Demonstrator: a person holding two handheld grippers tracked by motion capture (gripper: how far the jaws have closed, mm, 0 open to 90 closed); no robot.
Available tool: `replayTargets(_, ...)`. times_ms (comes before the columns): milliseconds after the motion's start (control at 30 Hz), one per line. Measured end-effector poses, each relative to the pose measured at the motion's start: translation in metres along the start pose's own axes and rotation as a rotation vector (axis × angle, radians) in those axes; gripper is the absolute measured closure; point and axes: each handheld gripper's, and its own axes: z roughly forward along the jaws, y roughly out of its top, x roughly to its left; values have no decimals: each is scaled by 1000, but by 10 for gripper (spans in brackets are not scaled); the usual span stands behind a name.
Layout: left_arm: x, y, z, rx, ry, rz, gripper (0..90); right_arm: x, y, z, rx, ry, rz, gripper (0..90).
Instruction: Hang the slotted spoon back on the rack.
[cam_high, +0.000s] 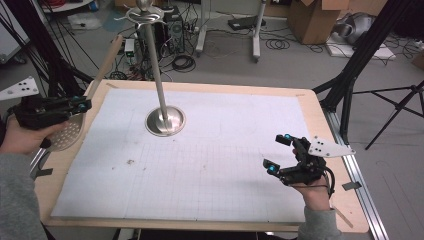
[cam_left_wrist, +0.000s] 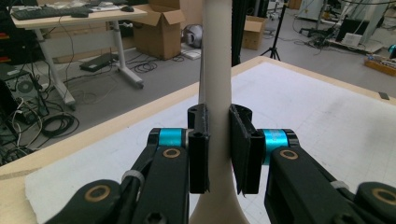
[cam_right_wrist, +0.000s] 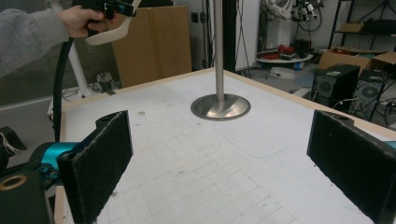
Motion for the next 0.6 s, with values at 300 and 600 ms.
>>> replayTargets(300,1,11,-4,-24,-10,7,779,0,0,-1,-4,-1,-2,56)
replayTargets(600,3,23,-7,-49,-11,13,779,0,0,-4,-8,-6,1,56)
